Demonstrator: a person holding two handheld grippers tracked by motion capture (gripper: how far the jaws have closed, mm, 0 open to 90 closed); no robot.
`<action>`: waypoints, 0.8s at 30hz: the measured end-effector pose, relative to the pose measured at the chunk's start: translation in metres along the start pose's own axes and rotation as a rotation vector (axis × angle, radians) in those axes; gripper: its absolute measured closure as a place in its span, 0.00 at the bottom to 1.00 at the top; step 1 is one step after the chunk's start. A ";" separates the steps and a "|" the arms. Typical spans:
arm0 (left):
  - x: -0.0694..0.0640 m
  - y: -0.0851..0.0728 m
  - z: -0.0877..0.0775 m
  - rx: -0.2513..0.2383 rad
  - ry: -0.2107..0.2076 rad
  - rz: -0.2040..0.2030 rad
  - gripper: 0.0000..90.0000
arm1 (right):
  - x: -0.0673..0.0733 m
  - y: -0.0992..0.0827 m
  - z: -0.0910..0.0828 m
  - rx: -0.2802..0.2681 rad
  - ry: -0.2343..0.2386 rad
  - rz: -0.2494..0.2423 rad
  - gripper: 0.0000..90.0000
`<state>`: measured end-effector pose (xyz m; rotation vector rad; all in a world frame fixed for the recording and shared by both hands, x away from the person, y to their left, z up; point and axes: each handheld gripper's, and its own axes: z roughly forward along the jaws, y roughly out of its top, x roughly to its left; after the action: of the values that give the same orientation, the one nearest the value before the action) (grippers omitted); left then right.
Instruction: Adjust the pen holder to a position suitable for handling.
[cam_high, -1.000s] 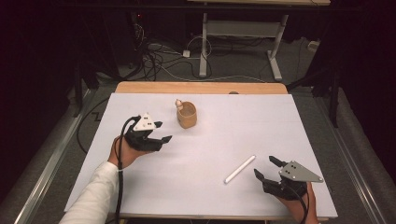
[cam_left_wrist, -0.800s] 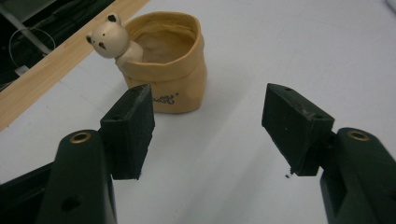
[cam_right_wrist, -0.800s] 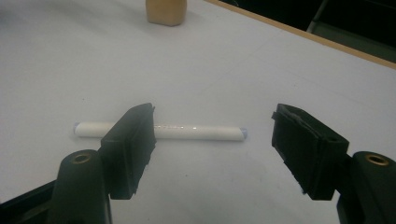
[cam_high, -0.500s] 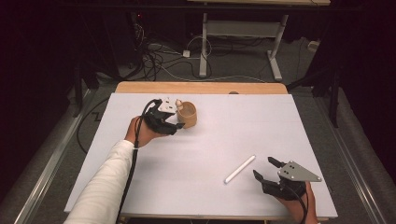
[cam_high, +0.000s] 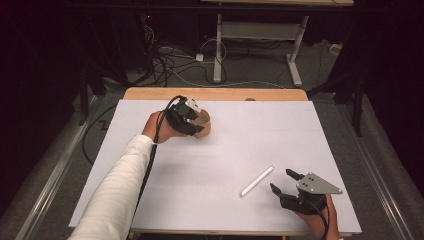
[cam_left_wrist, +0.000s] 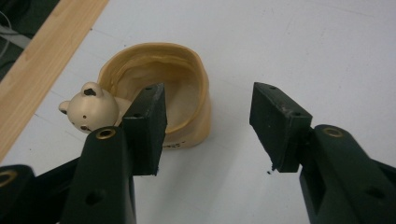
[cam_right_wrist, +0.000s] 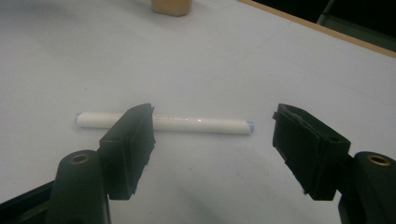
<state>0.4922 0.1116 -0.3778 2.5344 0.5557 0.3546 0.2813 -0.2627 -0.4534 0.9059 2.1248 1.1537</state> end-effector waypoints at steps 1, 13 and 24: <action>0.001 0.001 0.002 0.012 0.000 0.001 0.49 | 0.000 0.000 0.000 0.002 0.001 0.007 0.32; 0.012 0.014 0.022 0.092 -0.047 -0.003 0.53 | 0.000 -0.001 0.003 0.012 0.012 0.000 0.32; 0.021 0.021 0.047 0.201 -0.100 0.007 0.70 | 0.001 -0.003 0.004 0.023 0.025 -0.009 0.33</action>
<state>0.5334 0.0848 -0.4027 2.7292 0.5692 0.1805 0.2826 -0.2606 -0.4579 0.8958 2.1637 1.1440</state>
